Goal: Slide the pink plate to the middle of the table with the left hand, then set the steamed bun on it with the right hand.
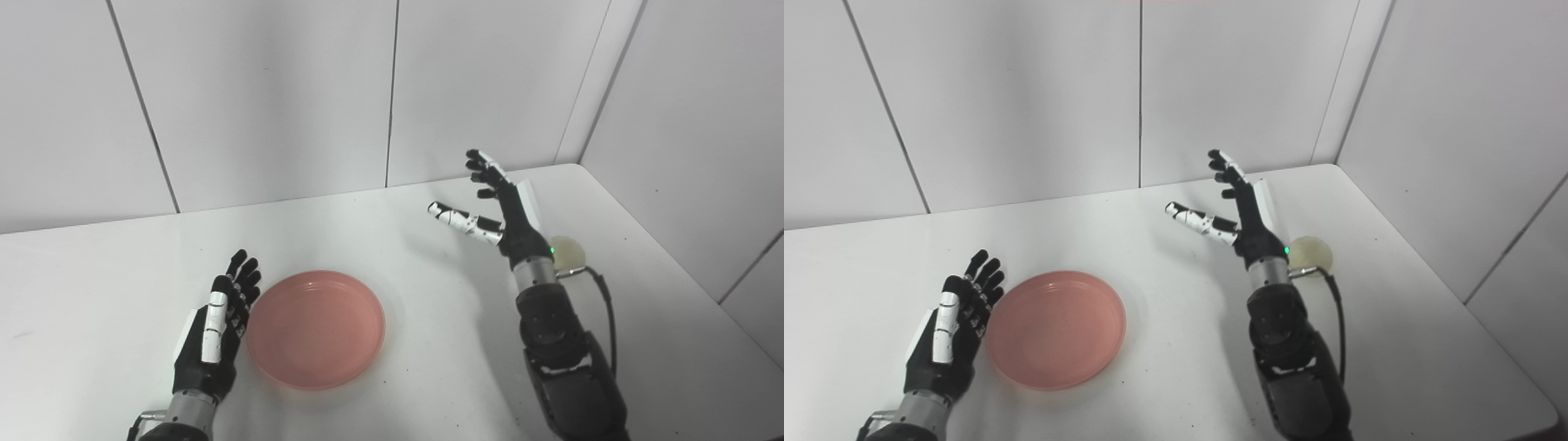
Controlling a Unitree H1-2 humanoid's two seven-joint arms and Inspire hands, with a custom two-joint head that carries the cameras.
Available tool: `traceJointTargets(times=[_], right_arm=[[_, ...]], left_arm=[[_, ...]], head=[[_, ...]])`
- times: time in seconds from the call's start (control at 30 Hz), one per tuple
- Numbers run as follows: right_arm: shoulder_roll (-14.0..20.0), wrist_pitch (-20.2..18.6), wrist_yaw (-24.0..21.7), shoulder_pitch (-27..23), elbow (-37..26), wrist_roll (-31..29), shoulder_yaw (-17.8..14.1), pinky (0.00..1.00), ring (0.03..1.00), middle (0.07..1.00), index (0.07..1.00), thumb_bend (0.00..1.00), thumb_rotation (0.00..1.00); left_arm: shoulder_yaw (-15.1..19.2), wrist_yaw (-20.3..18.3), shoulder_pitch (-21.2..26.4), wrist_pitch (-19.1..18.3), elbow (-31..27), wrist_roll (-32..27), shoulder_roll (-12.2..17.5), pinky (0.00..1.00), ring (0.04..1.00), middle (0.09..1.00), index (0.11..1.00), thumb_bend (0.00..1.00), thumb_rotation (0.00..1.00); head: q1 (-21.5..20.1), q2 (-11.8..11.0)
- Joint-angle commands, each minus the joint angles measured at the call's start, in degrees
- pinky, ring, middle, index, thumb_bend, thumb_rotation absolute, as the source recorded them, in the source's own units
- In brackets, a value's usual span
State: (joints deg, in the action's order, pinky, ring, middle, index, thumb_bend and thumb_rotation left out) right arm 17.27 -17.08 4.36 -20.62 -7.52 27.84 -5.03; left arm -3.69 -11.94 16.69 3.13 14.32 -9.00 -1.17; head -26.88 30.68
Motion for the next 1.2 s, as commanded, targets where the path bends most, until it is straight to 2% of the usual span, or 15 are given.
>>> traceJointTargets(times=[0.0,0.1,0.13,0.2,0.3,0.4,0.57,0.7,1.0,1.17], right_arm=[[2.6,-2.5,-0.4,-1.9,-2.0,3.0,0.1,0.74,0.817,0.842,0.848,0.66,0.53],[4.2,-4.5,-0.7,-2.0,-0.9,3.6,-0.7,0.74,0.820,0.834,0.843,0.70,0.53],[4.5,-5.0,-0.7,-2.0,-0.5,3.3,-1.2,0.69,0.786,0.828,0.834,0.70,0.45],[6.0,-7.1,-0.5,-1.9,0.9,4.4,-1.9,0.67,0.782,0.832,0.834,0.70,0.44],[7.6,-8.5,-0.4,-1.7,2.4,5.0,-2.8,0.67,0.785,0.828,0.826,0.72,0.43],[8.2,-9.7,-3.5,-1.6,3.2,6.8,-5.6,0.69,0.805,0.835,0.834,0.77,0.47],[8.3,-9.8,-7.3,-1.3,2.9,11.0,-7.8,0.67,0.793,0.826,0.832,0.79,0.45],[8.1,-9.8,-11.6,-1.5,3.3,16.6,-9.0,0.65,0.779,0.829,0.839,0.80,0.44],[5.7,-9.8,-20.2,-3.0,4.5,28.3,-12.9,0.73,0.871,0.899,0.876,0.86,0.38],[4.5,-9.8,-24.0,-3.6,4.7,31.9,-13.9,0.74,0.878,0.902,0.877,0.87,0.39]], left_arm=[[0.8,-1.2,-0.6,1.2,1.4,-0.8,1.0,1.00,0.977,0.969,0.944,0.60,1.00],[0.6,-1.5,-0.4,1.8,2.2,-0.8,1.8,1.00,0.980,0.972,0.956,0.61,1.00],[0.6,-1.7,-0.3,1.9,2.5,-0.9,2.0,1.00,0.983,0.973,0.960,0.62,1.00],[0.7,-1.8,-0.2,1.8,2.9,-1.0,2.3,1.00,0.981,0.970,0.953,0.61,1.00],[0.9,-2.1,-0.1,1.9,2.9,-1.0,2.5,1.00,0.978,0.968,0.945,0.58,1.00],[1.2,-2.5,0.1,1.6,3.1,-1.5,2.7,1.00,0.981,0.968,0.944,0.58,1.00],[1.6,-2.6,0.2,2.2,3.5,-1.4,2.8,1.00,0.976,0.967,0.946,0.55,1.00],[1.9,-3.3,0.4,2.4,4.4,-1.8,3.1,1.00,0.984,0.975,0.958,0.58,1.00],[1.9,-4.0,0.6,2.5,5.0,-1.8,3.4,1.00,0.987,0.977,0.959,0.59,1.00],[2.2,-4.1,0.7,2.7,5.0,-1.7,3.3,1.00,0.980,0.970,0.950,0.59,1.00]], head=[[-0.1,0.0],[-1.9,-1.0],[-2.0,-1.1],[-2.8,-1.5],[-3.4,-1.7],[-4.0,-2.0],[-4.8,-2.2],[-5.0,-2.3],[-5.4,-2.4],[-5.5,-2.3]])
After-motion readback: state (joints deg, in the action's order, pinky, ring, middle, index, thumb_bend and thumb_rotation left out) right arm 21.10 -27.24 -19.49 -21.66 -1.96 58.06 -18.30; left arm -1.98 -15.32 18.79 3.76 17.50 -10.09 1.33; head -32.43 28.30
